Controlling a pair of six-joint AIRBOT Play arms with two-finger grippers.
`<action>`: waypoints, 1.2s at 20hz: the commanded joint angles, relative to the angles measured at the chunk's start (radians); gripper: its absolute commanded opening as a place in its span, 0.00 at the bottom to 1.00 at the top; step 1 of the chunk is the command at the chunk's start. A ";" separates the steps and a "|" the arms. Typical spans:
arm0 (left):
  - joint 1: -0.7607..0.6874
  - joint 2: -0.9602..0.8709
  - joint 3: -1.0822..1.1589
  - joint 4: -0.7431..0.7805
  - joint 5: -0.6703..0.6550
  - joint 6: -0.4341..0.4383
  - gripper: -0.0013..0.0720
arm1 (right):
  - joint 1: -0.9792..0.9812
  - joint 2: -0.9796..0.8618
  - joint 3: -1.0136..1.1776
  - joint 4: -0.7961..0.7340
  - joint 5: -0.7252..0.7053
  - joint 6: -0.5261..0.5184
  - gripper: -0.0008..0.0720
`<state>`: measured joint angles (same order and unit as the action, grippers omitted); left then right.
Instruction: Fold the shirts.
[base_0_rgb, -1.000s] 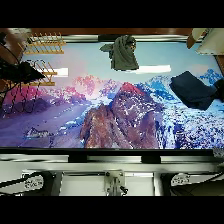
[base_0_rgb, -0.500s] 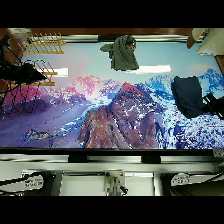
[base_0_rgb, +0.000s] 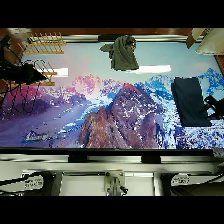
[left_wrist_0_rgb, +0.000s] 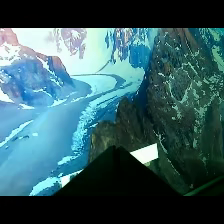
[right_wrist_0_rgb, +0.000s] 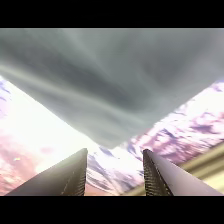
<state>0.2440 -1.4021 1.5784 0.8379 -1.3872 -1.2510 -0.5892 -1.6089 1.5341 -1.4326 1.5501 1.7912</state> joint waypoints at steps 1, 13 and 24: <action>-0.032 -0.001 0.000 0.084 0.007 0.020 0.06 | -0.001 0.036 0.161 -0.076 0.047 -0.062 0.65; -0.426 -0.131 0.025 0.863 -0.024 -0.298 0.48 | 0.548 -0.041 0.275 0.141 -0.035 -0.127 0.65; -0.356 -0.166 0.034 0.714 -0.027 -0.340 0.48 | 0.632 -0.079 0.275 0.175 -0.013 -0.128 0.65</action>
<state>-0.1276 -1.5578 1.6119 1.5883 -1.4364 -1.5841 0.0334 -1.6848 1.8095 -1.2728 1.5330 1.6627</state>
